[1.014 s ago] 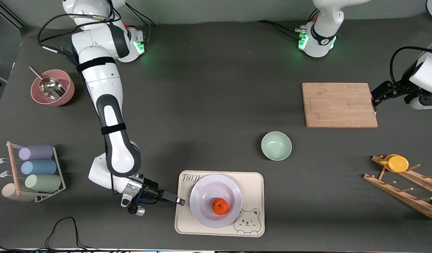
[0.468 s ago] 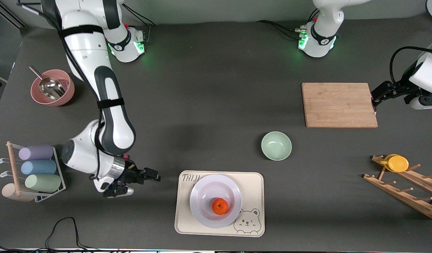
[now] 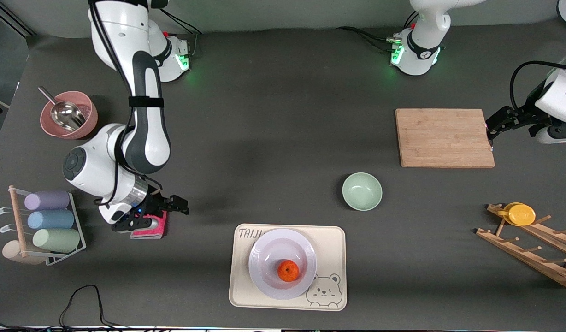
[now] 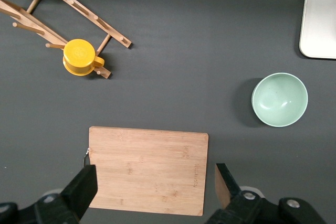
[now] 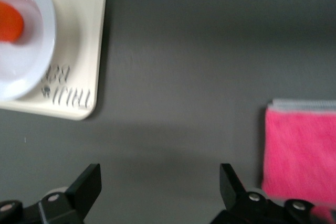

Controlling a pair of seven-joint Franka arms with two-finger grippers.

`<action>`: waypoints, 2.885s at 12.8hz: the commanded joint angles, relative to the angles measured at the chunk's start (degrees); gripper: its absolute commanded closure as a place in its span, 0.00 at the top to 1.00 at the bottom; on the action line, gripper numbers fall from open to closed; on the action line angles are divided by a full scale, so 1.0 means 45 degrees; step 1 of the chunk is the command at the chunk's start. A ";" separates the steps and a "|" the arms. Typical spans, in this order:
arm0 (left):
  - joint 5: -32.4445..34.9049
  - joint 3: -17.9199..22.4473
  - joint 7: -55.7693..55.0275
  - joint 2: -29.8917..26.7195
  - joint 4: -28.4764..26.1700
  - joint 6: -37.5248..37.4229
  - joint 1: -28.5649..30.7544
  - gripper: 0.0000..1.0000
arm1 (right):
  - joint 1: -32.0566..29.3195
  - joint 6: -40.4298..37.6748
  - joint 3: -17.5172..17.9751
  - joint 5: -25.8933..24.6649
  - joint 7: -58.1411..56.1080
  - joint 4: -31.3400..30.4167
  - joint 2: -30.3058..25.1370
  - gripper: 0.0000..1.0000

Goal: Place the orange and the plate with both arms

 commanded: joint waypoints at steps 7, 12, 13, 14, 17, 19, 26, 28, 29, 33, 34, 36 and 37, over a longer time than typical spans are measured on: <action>-0.0088 -0.0045 0.0122 0.0091 0.0233 -0.0059 0.0088 1.00 | -0.0621 -0.4788 -0.1764 -0.3169 0.0027 0.1935 -0.1293 1.00; -0.0088 -0.0045 0.0122 0.0091 0.0233 -0.0021 0.0088 1.00 | -0.1055 -0.5789 -0.1822 -0.3558 -0.0130 0.2954 -0.1312 1.00; -0.0088 -0.0045 0.0122 0.0091 0.0233 -0.0021 0.0088 1.00 | -0.1055 -0.5945 -0.1842 -0.3617 -0.0130 0.3149 -0.1293 1.00; -0.0088 -0.0045 0.0122 0.0091 0.0233 -0.0021 0.0088 1.00 | -0.1113 -0.6024 -0.1784 -0.3676 -0.0091 0.3344 -0.1312 1.00; -0.0088 -0.0045 0.0122 0.0091 0.0233 -0.0021 0.0069 1.00 | -0.1502 -0.6025 -0.1299 -0.4532 0.0084 0.3540 -0.1933 1.00; -0.0088 -0.0045 0.0122 0.0091 0.0233 -0.0060 0.0049 1.00 | -0.3001 -0.6025 0.1114 -0.6321 0.0782 0.3619 -0.3141 1.00; -0.0088 -0.0065 0.0122 0.0052 0.0253 -0.0079 0.0011 1.00 | -0.7455 -0.6745 0.7720 -0.9983 0.2838 0.3191 -0.6426 1.00; -0.0088 -0.0065 0.0122 0.0032 0.0233 -0.0099 -0.0009 1.00 | -0.9151 -0.7098 0.9321 -1.0043 0.2839 0.3132 -0.6857 1.00; -0.0088 -0.0065 0.0122 0.0051 0.0233 -0.0099 -0.0009 1.00 | -1.0186 -0.7234 1.0297 -1.0256 0.2839 0.3131 -0.6975 1.00; -0.0088 -0.0065 0.0141 0.0052 0.0233 -0.0060 -0.0009 1.00 | -1.3724 -0.6868 1.3640 -1.0902 0.2917 0.2005 -0.7832 1.00; -0.0088 -0.0065 0.0141 0.0032 0.0233 -0.0079 -0.0029 1.00 | -1.4350 -0.6246 1.4304 -1.1058 0.3226 0.1109 -0.8300 1.00; -0.0088 -0.0065 0.0122 0.0032 0.0233 -0.0079 -0.0029 1.00 | -1.4649 -0.5830 1.4836 -1.1313 0.4319 0.0185 -0.8752 1.00; -0.0088 -0.0065 0.0122 0.0051 0.0233 -0.0079 -0.0029 1.00 | -1.4649 -0.5849 1.4876 -1.1158 0.4806 0.0008 -0.8831 1.00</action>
